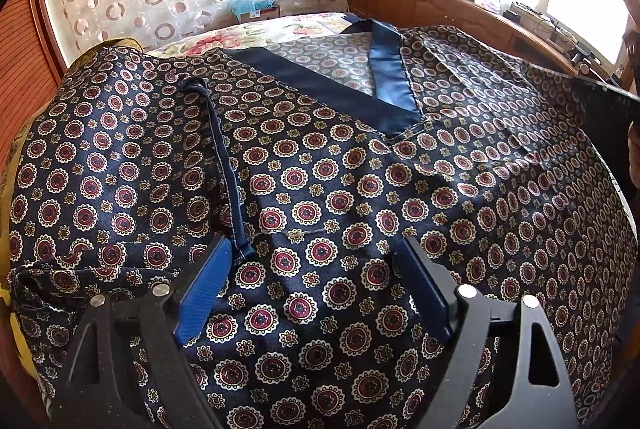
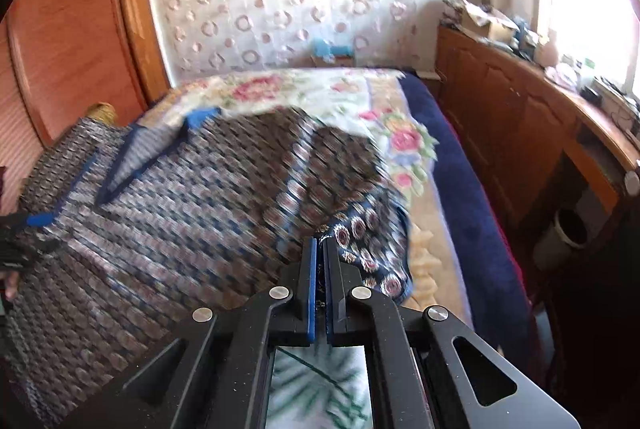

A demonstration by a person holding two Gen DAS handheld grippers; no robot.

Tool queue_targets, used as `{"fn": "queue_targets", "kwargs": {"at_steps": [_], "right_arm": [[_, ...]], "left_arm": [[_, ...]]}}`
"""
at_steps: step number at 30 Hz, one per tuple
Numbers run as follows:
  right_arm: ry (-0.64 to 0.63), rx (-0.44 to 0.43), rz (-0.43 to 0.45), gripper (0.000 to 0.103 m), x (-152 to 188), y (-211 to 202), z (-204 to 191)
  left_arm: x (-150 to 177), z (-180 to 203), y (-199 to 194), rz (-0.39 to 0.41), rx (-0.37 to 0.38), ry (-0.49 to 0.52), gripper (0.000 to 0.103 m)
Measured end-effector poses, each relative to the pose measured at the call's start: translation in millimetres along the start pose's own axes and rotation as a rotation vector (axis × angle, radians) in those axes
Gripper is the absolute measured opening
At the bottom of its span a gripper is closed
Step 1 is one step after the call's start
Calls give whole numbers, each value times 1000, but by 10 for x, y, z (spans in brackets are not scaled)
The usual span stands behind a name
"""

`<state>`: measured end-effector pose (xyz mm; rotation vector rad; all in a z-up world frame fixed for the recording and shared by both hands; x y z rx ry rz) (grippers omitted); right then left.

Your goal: Fold small clothes

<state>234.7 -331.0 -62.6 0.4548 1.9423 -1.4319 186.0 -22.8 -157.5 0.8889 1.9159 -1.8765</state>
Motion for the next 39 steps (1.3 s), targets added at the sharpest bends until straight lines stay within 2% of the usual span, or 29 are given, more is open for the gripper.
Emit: {"fn": "queue_targets", "kwargs": {"at_steps": [6, 11, 12, 14, 17, 21, 22, 24, 28, 30, 32, 35, 39], "right_arm": [[-75, -91, 20, 3, -151, 95, -555], [-139, -159, -41, 3, -38, 377, -953], [-151, -165, -60, 3, 16, 445, -1024], [-165, -171, -95, 3, 118, 555, -1093], [-163, -175, -135, 3, 172, 820, -1120], [-152, -159, -138, 3, 163, 892, -1093], [-150, -156, -133, 4, 157, 860, -1080], [-145, -136, -120, 19, 135, 769, -1042], [-122, -125, -77, 35, 74, 466, -927], [-113, -107, -53, 48, 58, 334, -849], [-102, -88, -29, 52, 59, 212, -774], [-70, -18, -39, 53, 85, 203, -560], [16, -25, -93, 53, 143, 436, -368]], "left_arm": [[2, 5, 0, -1, 1, 1, 86], [3, 3, 3, -2, 1, 0, 87], [4, -1, 6, -3, -1, 0, 89], [11, -11, 27, -13, -3, -5, 96], [12, -11, 36, -15, -5, -3, 97], [13, -10, 36, -15, -5, -2, 97], [13, -11, 38, -15, -5, -2, 97], [13, -11, 36, -15, -5, -2, 97], [11, -11, 34, -15, -5, -3, 97], [11, -11, 33, -15, -5, -2, 97], [10, -11, 34, -15, -5, -3, 97], [11, -11, 33, -15, -5, -3, 97], [10, -11, 33, -16, -5, -3, 97]]}}
Point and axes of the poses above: each gripper's, at about its wrist camera, not at the fingertips, and y roughly the way its jaws point, z to its right, x to its underside, the point moved 7 cm from there along y, roughly the way its jaws point, and after that the axes turned 7 degrees about -x, right-handed, at the moved point
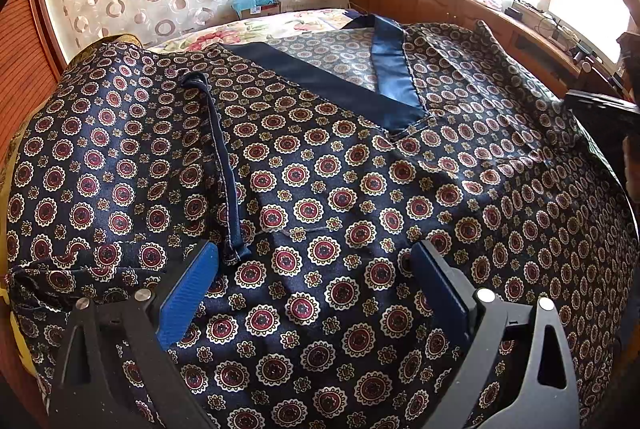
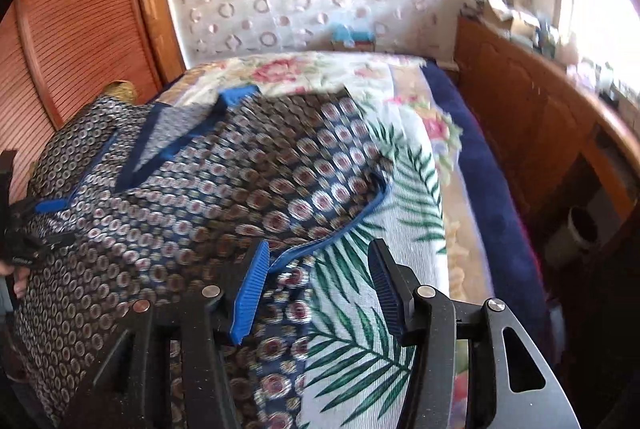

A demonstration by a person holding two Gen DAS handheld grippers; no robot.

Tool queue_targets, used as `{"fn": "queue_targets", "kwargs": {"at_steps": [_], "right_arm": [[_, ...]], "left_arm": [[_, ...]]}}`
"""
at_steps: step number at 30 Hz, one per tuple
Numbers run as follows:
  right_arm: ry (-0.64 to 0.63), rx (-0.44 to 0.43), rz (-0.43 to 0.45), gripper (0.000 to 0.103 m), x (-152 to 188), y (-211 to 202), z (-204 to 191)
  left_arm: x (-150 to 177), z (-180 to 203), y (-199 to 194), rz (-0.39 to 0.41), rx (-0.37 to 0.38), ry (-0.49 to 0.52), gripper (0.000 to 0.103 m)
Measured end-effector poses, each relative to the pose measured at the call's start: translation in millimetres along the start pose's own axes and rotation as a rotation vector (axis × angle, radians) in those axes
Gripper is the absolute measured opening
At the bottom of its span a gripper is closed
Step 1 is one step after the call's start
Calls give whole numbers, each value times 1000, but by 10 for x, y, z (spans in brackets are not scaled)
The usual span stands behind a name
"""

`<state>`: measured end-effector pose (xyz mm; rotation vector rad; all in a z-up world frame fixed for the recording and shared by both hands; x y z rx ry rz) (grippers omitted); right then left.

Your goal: Fold small clothes

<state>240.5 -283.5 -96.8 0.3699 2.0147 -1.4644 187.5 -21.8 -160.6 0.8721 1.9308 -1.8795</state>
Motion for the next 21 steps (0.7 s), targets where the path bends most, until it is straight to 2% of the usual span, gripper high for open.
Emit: {"fn": "queue_targets", "kwargs": {"at_steps": [7, 10, 12, 14, 21], "right_arm": [[114, -64, -42, 53, -32, 347, 145], [108, -78, -45, 41, -112, 434, 126], [103, -85, -51, 15, -171, 521, 108], [93, -93, -54, 7, -230, 464, 176], [-9, -137, 12, 3, -470, 442, -190]], "left_arm": [[2, 2, 3, 0, 0, 0, 97], [2, 2, 0, 0, 0, 0, 97], [3, 3, 1, 0, 0, 0, 97], [4, 4, 0, 0, 0, 0, 97], [4, 1, 1, -1, 0, 0, 97]]}}
Point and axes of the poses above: each gripper's, at about its wrist camera, not at the fingertips, and y roughly the way its jaws point, z to its right, x to its underside, the point moved 7 cm from there along y, roughly the way its jaws point, and after that the axes turned 7 degrees about -x, right-handed, at the moved point
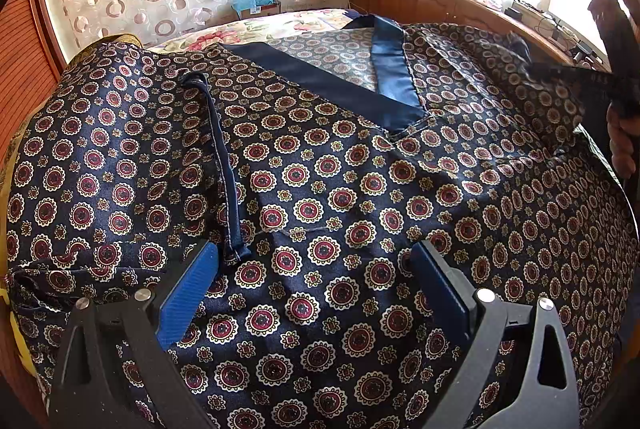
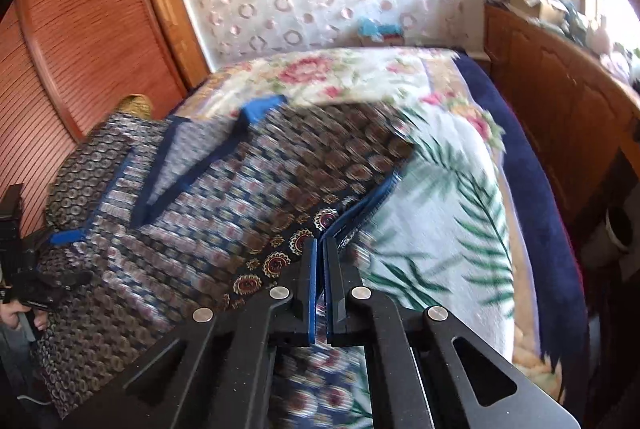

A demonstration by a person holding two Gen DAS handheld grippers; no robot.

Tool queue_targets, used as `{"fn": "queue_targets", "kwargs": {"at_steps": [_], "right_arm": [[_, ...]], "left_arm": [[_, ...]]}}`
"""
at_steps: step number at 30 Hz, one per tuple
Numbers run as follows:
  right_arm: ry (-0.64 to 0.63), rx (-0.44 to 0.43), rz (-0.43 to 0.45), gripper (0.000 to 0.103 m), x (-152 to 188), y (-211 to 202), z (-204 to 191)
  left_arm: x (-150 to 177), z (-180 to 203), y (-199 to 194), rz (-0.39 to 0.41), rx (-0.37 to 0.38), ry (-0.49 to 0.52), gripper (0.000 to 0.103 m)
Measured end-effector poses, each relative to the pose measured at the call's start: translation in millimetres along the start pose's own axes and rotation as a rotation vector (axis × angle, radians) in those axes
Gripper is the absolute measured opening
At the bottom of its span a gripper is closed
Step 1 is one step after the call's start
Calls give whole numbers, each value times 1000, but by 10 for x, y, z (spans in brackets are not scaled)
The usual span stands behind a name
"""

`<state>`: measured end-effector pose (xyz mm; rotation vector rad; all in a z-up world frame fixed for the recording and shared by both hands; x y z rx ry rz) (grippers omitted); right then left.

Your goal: Fold small clothes

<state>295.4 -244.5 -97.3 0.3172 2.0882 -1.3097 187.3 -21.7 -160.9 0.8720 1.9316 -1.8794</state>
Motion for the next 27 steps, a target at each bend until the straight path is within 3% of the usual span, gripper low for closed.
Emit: {"fn": "queue_targets", "kwargs": {"at_steps": [4, 7, 11, 14, 22, 27], "right_arm": [[-77, -30, 1, 3, -121, 71, -297], [-130, 5, -15, 3, -169, 187, -453], [-150, -5, -14, 17, -202, 237, -557], [-148, 28, -5, 35, -192, 207, -474], [-118, 141, -63, 37, -151, 337, -115], [-70, 207, -100, 37, -185, 504, 56]], "left_arm": [[0, -1, 1, 0, 0, 0, 97], [1, -4, 1, 0, 1, -1, 97], [-10, -25, -10, 5, -1, -8, 97], [-47, -79, -86, 40, -17, -21, 97], [-341, -408, -420, 174, -69, -76, 97], [-506, -661, -585, 218, -98, -105, 97]]}}
Point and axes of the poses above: each gripper's, at about its wrist camera, not at the fingertips, and y roughly the way its jaws point, z to its right, x to its underside, the point moved 7 cm from there along y, roughly the way its jaws point, and after that the axes turned 7 degrees about -x, right-handed, at the moved point
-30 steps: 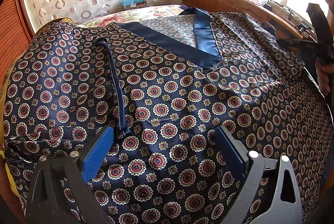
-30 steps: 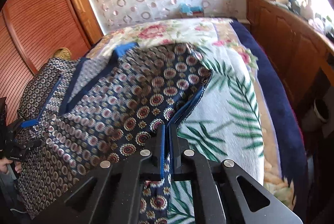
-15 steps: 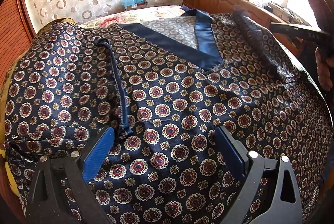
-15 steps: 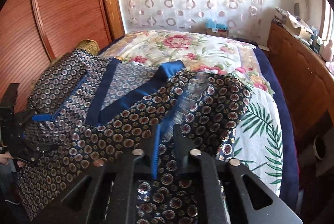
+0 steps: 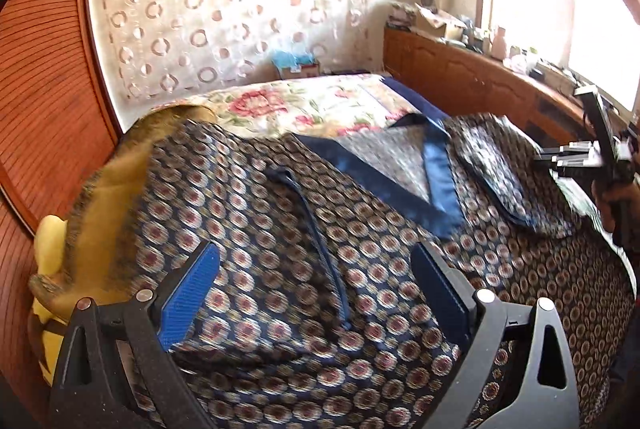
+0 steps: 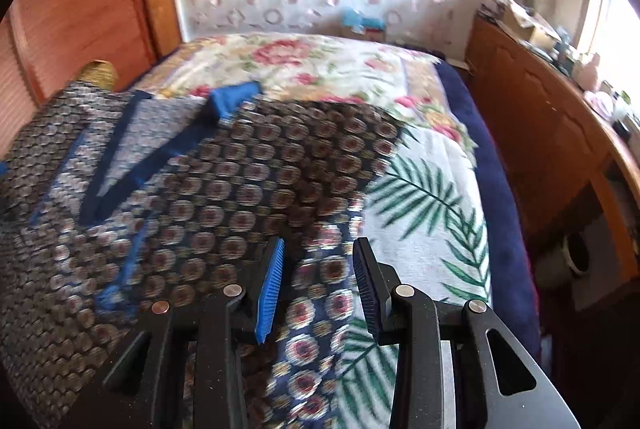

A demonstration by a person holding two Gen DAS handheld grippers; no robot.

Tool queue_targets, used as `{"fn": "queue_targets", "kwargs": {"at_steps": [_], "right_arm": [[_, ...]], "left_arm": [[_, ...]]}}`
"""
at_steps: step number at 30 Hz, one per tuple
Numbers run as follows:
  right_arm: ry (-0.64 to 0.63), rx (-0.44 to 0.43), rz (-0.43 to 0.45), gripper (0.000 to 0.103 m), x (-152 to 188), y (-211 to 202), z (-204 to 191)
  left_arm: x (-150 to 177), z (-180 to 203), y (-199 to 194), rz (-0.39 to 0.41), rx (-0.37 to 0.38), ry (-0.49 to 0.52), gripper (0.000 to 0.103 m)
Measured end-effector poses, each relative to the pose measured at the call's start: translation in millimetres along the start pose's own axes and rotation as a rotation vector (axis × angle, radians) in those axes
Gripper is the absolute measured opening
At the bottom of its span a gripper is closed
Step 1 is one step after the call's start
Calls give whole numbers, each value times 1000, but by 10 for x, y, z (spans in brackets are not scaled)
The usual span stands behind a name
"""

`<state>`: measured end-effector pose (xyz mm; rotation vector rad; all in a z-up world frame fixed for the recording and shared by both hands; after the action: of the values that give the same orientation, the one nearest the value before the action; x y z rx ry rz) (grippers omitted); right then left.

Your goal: Fold small clothes

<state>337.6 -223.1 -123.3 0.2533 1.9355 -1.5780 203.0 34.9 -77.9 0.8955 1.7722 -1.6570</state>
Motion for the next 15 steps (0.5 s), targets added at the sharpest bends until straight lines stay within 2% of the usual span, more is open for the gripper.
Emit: {"fn": "queue_targets", "kwargs": {"at_steps": [3, 8, 9, 11, 15], "right_arm": [[41, -2, -23, 37, -36, 122, 48], [47, -28, -30, 35, -111, 207, 30], [38, -29, -33, 23, -116, 216, 12], [14, -42, -33, 6, -119, 254, -12], [-11, -32, 0, 3, -155, 192, 38]], "left_arm": [[-94, -155, -36, 16, 11, -26, 97], [-174, -358, -8, 18, -24, -33, 97], [-181, -389, 12, 14, -28, -33, 97], [-179, -426, 55, 7, -30, -33, 97], [-215, -539, 156, -6, -40, -32, 97]]}}
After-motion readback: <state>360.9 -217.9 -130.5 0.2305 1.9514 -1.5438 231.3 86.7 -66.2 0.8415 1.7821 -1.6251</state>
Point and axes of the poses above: each gripper's, at about its wrist camera, not at the fingertips, and y roughly the way its jaws point, z to its right, x to its underside, the point moved 7 cm from there along y, roughly the way its jaws point, and after that the axes turned 7 degrees about -x, right-handed, at the moved point
